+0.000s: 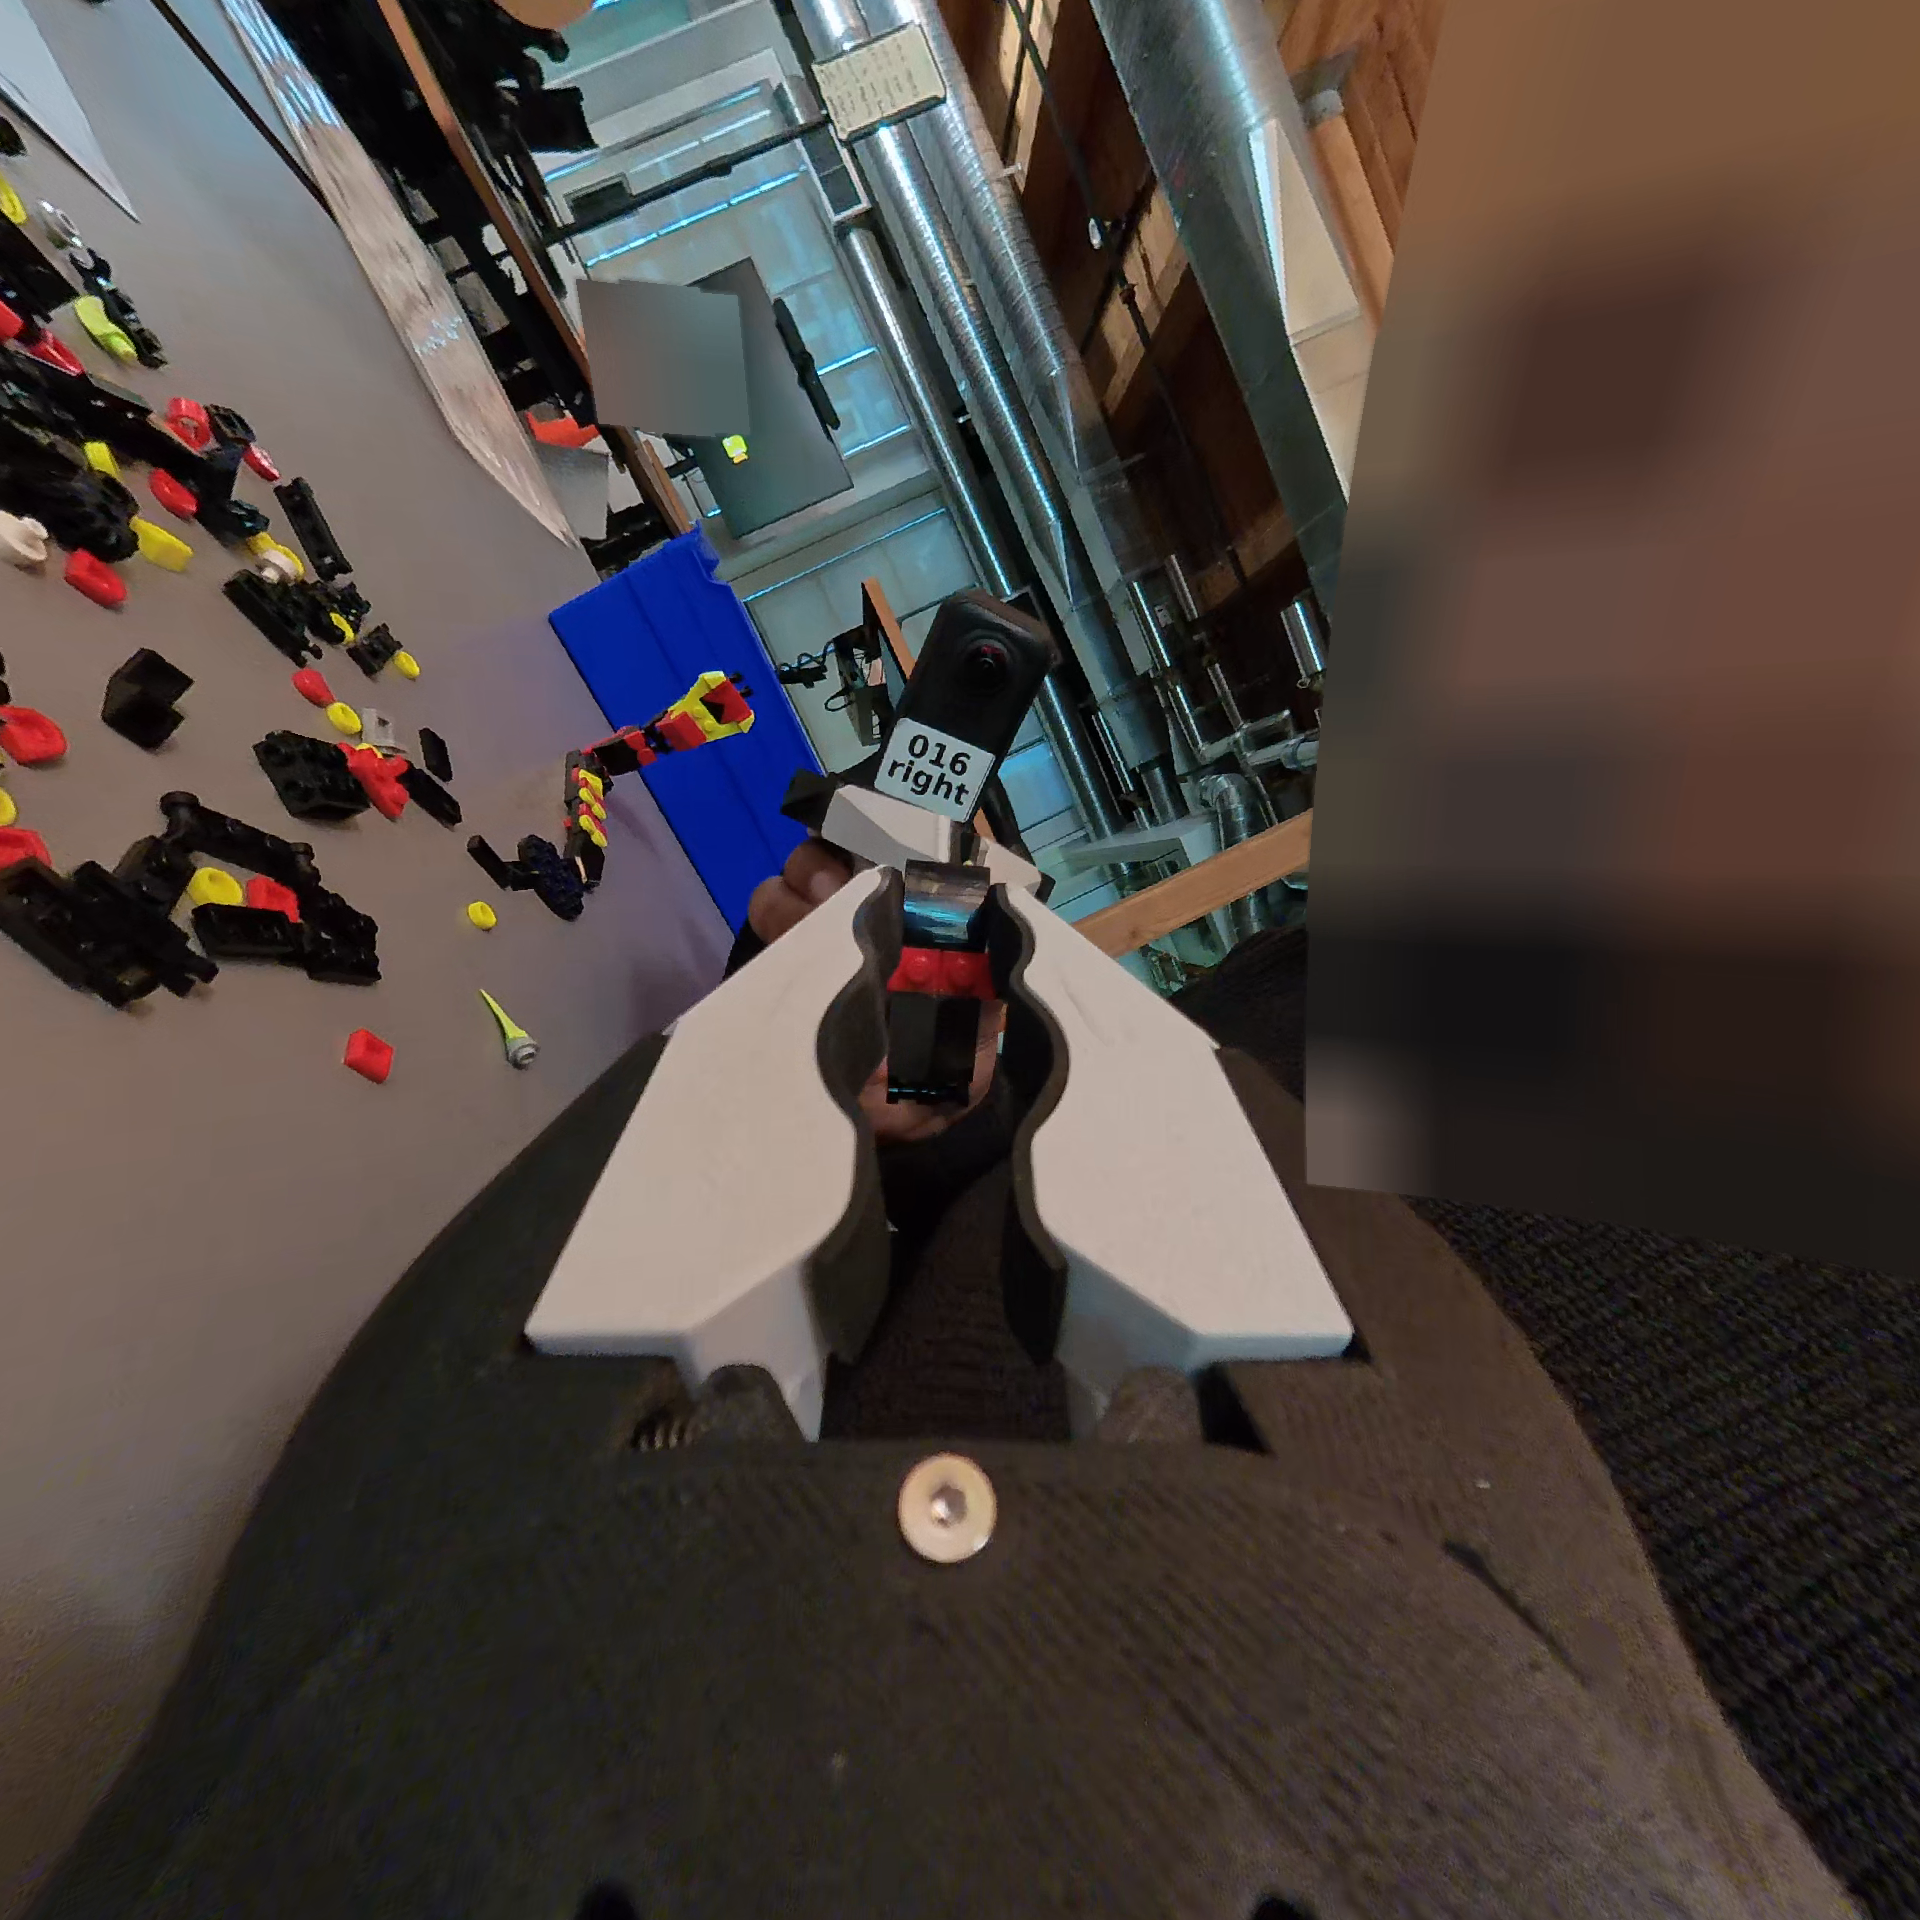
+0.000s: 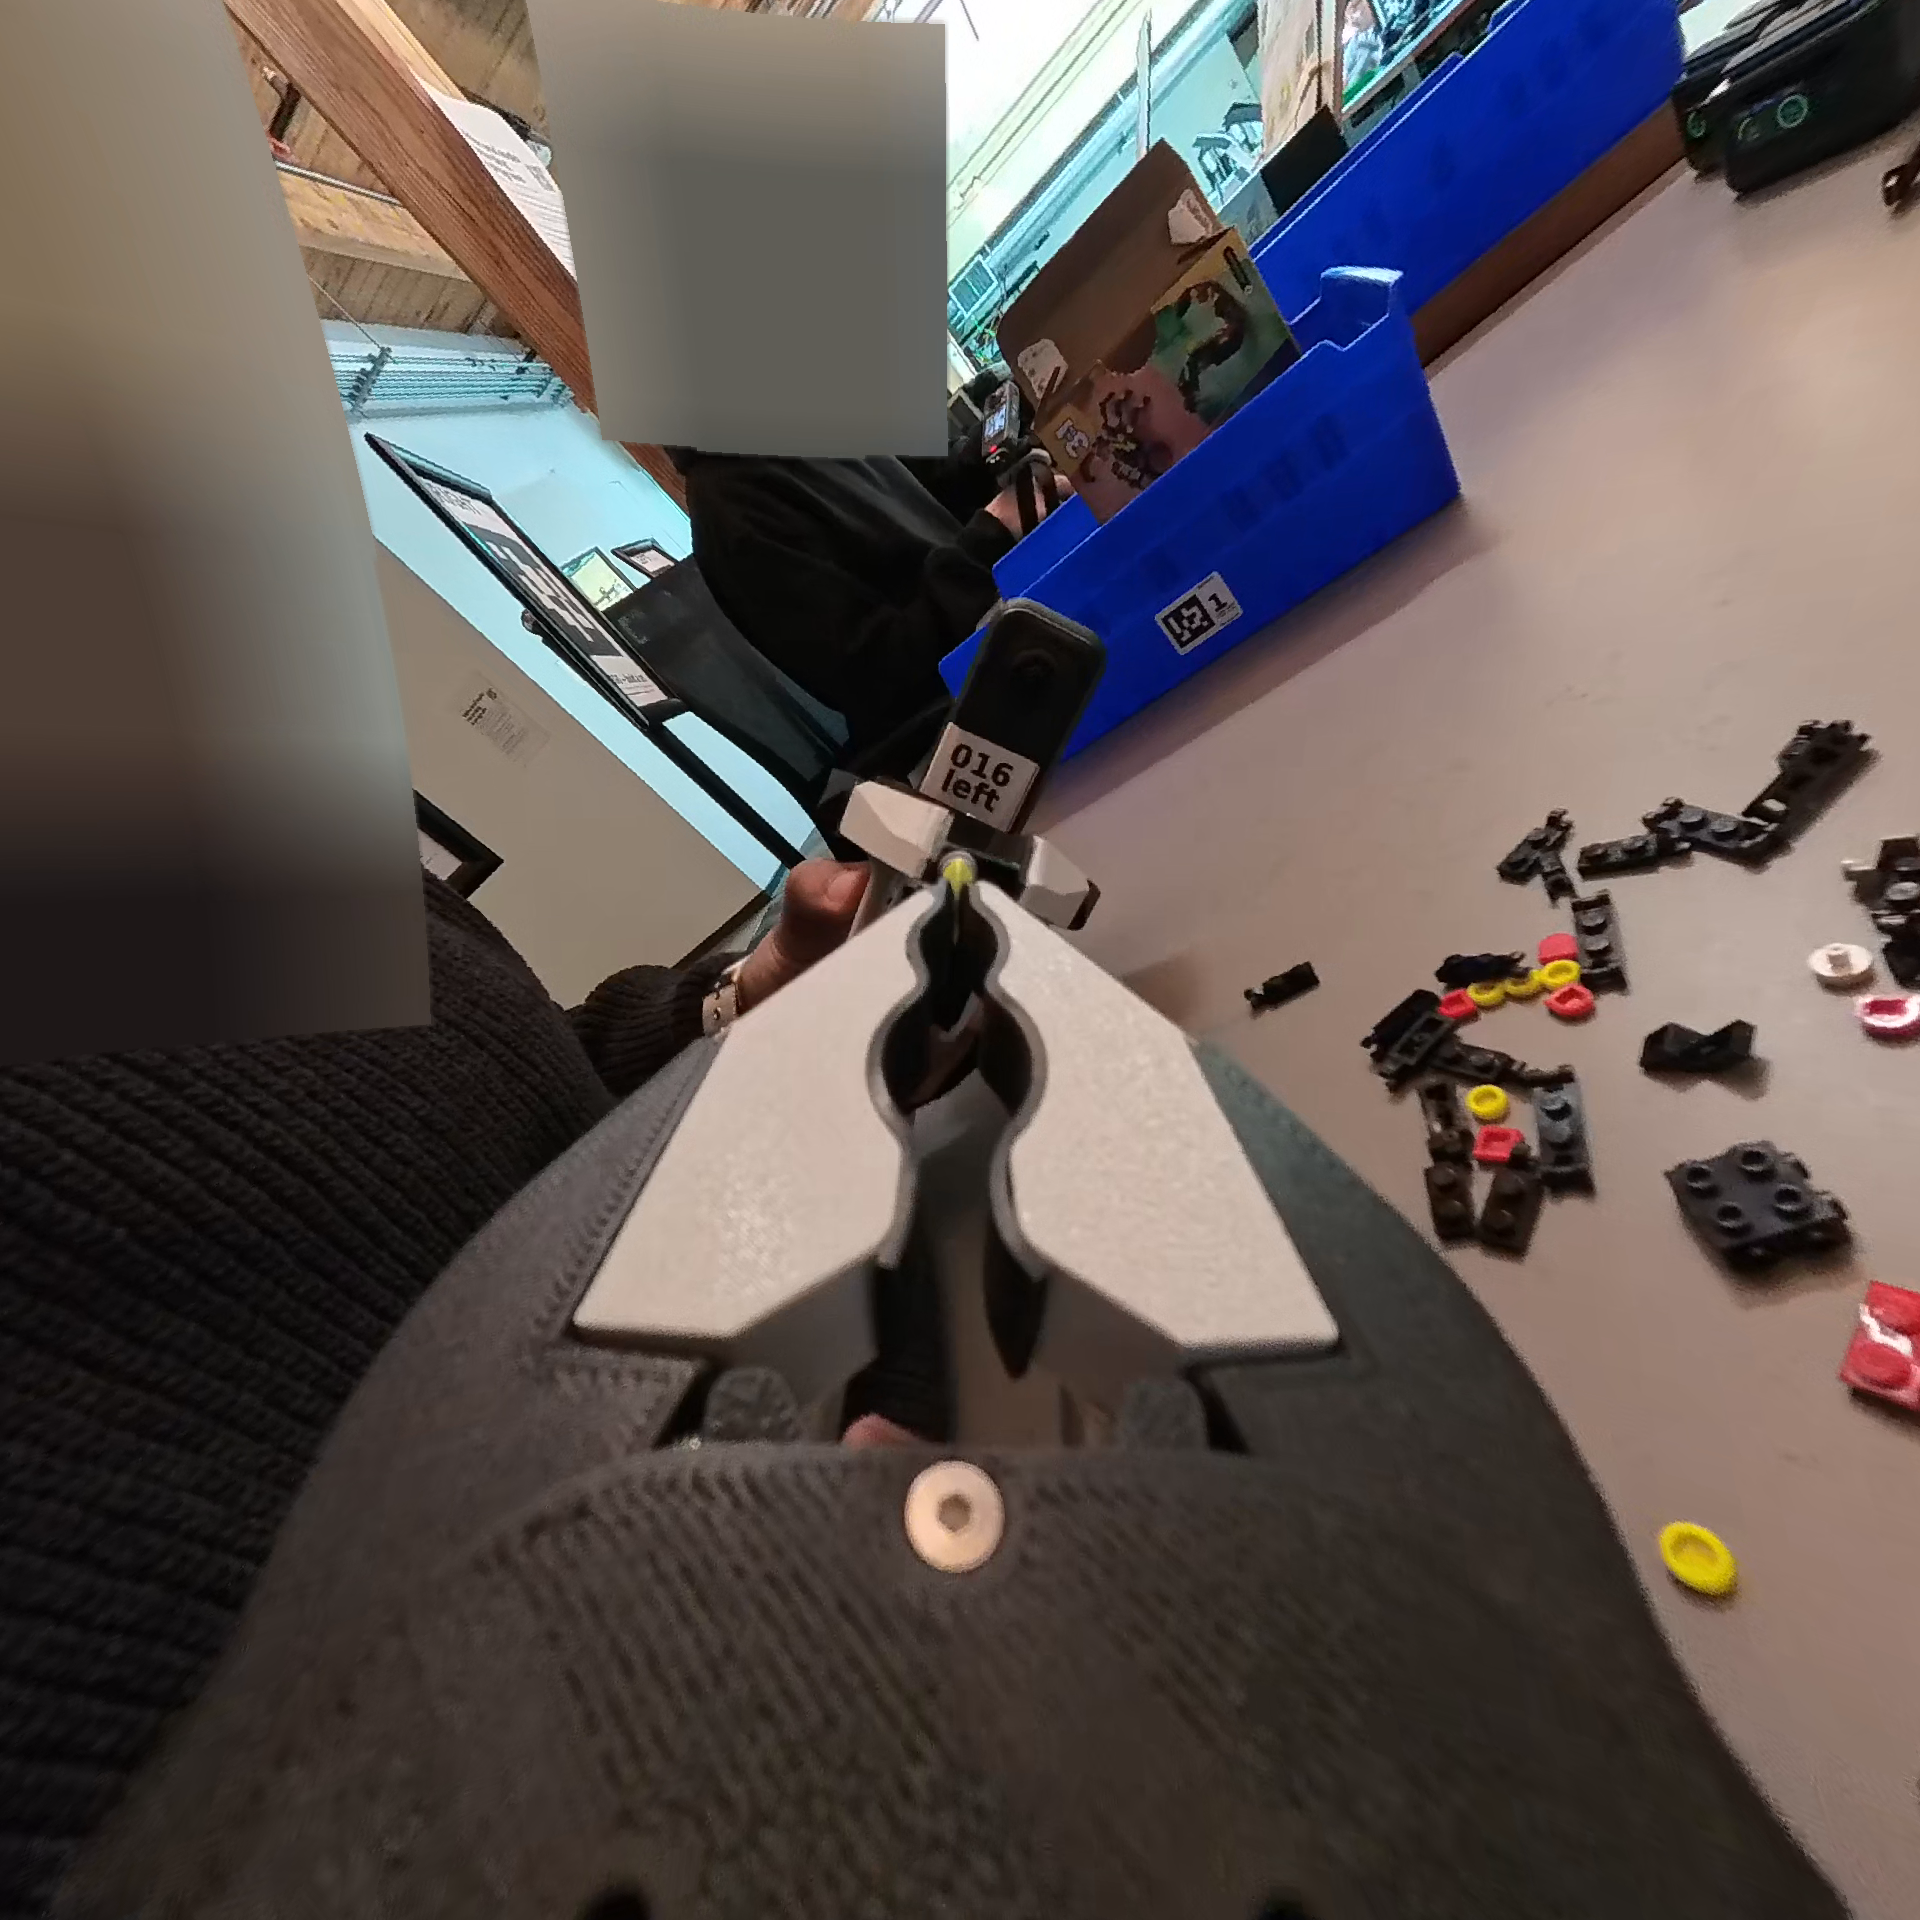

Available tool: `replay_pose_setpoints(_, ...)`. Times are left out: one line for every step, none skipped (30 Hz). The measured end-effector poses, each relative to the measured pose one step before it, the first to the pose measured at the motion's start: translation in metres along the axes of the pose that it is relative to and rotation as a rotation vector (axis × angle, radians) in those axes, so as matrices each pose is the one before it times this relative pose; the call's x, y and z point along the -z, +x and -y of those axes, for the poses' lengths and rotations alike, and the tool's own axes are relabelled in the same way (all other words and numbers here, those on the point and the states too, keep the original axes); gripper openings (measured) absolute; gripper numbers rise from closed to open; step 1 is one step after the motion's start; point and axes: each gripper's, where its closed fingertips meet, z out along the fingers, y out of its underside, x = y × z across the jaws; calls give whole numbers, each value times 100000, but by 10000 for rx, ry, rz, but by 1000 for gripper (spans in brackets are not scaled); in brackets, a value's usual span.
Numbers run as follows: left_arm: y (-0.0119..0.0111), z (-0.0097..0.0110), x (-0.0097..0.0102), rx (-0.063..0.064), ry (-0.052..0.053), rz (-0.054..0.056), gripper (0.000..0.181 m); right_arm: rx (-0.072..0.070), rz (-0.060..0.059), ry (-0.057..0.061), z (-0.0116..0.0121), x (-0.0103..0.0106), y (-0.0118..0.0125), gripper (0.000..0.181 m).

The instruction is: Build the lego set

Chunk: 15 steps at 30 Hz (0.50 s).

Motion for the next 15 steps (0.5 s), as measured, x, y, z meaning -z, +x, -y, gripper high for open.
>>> replay_pose_setpoints(-46,-15,29,-5,-21,38,13,25,-25,-44,-77,-14,37,0)
replay_pose_setpoints(10,-18,19,-27,-10,15,12,30,-10,-31,-28,-24,-7,0)
replay_pose_setpoints(6,-13,2,-8,-25,14,12,31,-12,-18,-13,-3,-8,0)
replay_pose_setpoints(-23,-26,-1,-11,-25,20,13,27,-15,-20,-24,0,13,0)
replay_pose_setpoints(-58,-39,7,5,-35,37,13,5,-16,-23,-45,5,26,0)
replay_pose_setpoints(-91,-42,21,13,-39,59,13,-17,-11,-43,-82,-4,57,0)
replay_pose_setpoints(-78,-67,21,-6,-55,62,13,-24,-3,-34,-63,0,46,0)
replay_pose_setpoints(-76,-43,18,-26,-49,70,13,-16,-7,-28,-59,-8,37,0)
replay_pose_setpoints(-17,-48,31,-39,-55,54,13,-8,11,-26,-54,-21,5,0)
replay_pose_setpoints(-3,-49,31,-29,-67,43,13,-1,19,-52,-93,-36,-18,0)
replay_pose_setpoints(-15,-75,10,-21,-83,59,13,23,-1,-119,-179,-72,3,0)
replay_pose_setpoints(-60,-52,35,-16,-65,78,13,58,-33,-56,-98,-35,17,0)
replay_pose_setpoints(-27,-85,29,-16,-87,51,13,61,-17,-55,-76,-22,4,0)
replay_pose_setpoints(-49,-42,20,-18,-57,59,13,30,-23,-47,-48,-19,26,0)
replay_pose_setpoints(-31,-48,23,-11,-57,36,13,14,-3,-28,-34,-2,2,0)
